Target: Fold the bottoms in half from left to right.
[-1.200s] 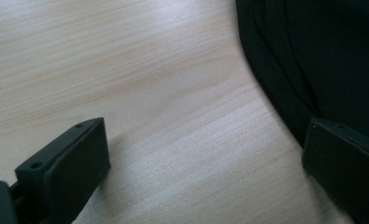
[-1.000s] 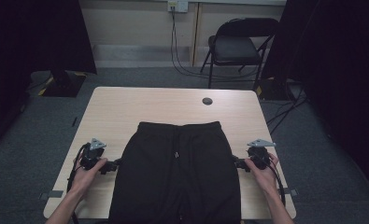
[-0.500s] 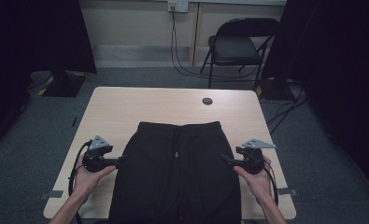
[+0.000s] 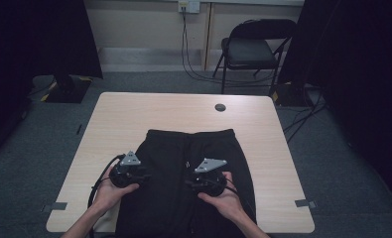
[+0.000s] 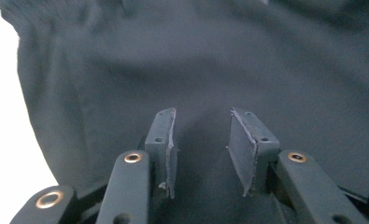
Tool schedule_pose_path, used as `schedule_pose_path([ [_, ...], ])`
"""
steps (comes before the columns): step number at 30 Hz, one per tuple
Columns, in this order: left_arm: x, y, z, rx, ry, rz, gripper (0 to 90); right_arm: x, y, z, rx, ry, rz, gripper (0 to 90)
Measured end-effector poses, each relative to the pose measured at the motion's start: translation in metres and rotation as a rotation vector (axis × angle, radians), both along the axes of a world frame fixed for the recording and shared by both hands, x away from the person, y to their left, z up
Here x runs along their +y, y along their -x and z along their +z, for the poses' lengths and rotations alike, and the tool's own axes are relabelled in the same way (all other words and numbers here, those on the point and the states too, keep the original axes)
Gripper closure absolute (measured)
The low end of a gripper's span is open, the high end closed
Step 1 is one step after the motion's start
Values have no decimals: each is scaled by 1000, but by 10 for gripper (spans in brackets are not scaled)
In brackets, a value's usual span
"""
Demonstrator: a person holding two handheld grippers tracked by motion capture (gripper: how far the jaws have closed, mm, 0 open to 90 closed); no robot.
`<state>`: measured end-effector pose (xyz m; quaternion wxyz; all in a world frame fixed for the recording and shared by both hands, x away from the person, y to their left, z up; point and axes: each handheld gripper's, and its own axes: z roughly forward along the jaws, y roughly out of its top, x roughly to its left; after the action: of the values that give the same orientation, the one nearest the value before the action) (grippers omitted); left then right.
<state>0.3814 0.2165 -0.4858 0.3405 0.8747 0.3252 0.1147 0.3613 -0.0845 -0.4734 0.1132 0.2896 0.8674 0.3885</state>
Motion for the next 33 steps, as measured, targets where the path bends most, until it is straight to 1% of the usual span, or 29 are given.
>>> schedule_pose_path([
  [1, 0, 0, 0, 0, 0, 0, 605, 0, 0, 0, 0, 0, 0, 553],
  [2, 1, 0, -2, 0, 14, 4, 605, 2, -1, -5, -3, 27, 3, 550],
  [3, 2, 0, -2, 7, 23, 4, 591, 1, -3, -9, -4, 36, -5, 538],
  [4, 2, 1, -2, 8, 24, 7, 589, -1, -5, -13, 10, 35, -12, 525],
  [6, 0, 2, -3, -3, 17, 12, 579, -6, -6, -17, -1, 62, -27, 482],
  [7, -2, 4, -3, -10, 7, 11, 566, -10, -7, -19, 8, 71, -37, 471],
  [9, -5, 6, -3, -6, 16, 3, 553, -14, -7, -20, 0, 66, -34, 472],
  [10, -7, 8, -3, -6, 12, -4, 543, -15, -6, -20, 0, 70, -31, 472],
  [11, -8, 10, -3, -1, 10, -10, 543, -17, -5, -20, -1, 73, -30, 471],
  [12, -9, 12, -2, 12, 20, -19, 538, -24, -3, -20, -10, 75, -26, 471],
  [13, -9, 15, -3, 12, 38, -25, 538, -24, -3, -20, -10, 75, -26, 471],
  [14, -9, 19, -4, 9, 47, -29, 535, -28, -2, -20, -13, 74, -27, 471],
  [16, -9, 24, -3, 22, 43, -48, 526, -36, 0, -22, -21, 58, -34, 471],
  [17, -10, 25, -3, 33, 49, -50, 517, -38, 1, -22, -24, 59, -35, 471],
  [20, -15, 27, -3, 52, 65, -67, 508, -43, 3, -20, -21, 77, -37, 471],
  [21, -16, 28, -2, 56, 59, -86, 508, -45, 4, -20, -20, 83, -38, 472],
  [22, -18, 28, -1, 68, 51, -98, 509, -48, 5, -20, -19, 87, -39, 471],
  [24, -16, 25, 1, 91, 57, -95, 524, -52, 5, -19, -7, 84, -48, 471],
  [25, -13, 24, 1, 94, 65, -81, 525, -51, 5, -19, -8, 90, -51, 466],
  [26, -9, 21, 2, 90, 79, -63, 532, -48, 5, -16, 9, 86, -52, 419],
  [27, -4, 19, 4, 75, 88, -44, 532, -48, 5, -16, 9, 86, -52, 419],
  [28, 1, 17, 9, 44, 91, -31, 533, -47, 5, -12, 11, 63, -57, 410],
  [29, 4, 15, 11, 28, 95, -24, 539, -46, 6, -5, -1, 32, -65, 418],
  [30, 7, 13, 14, 20, 100, -7, 549, -43, 8, 8, -21, 4, -76, 424],
  [31, 10, 11, 17, 5, 105, 11, 553, -41, 10, 15, -25, -11, -70, 432],
  [32, 11, 8, 19, 3, 112, 17, 553, -41, 10, 15, -25, -11, -70, 432],
  [33, 12, 5, 21, -9, 100, 9, 554, -38, 11, 22, -27, -20, -64, 442],
])
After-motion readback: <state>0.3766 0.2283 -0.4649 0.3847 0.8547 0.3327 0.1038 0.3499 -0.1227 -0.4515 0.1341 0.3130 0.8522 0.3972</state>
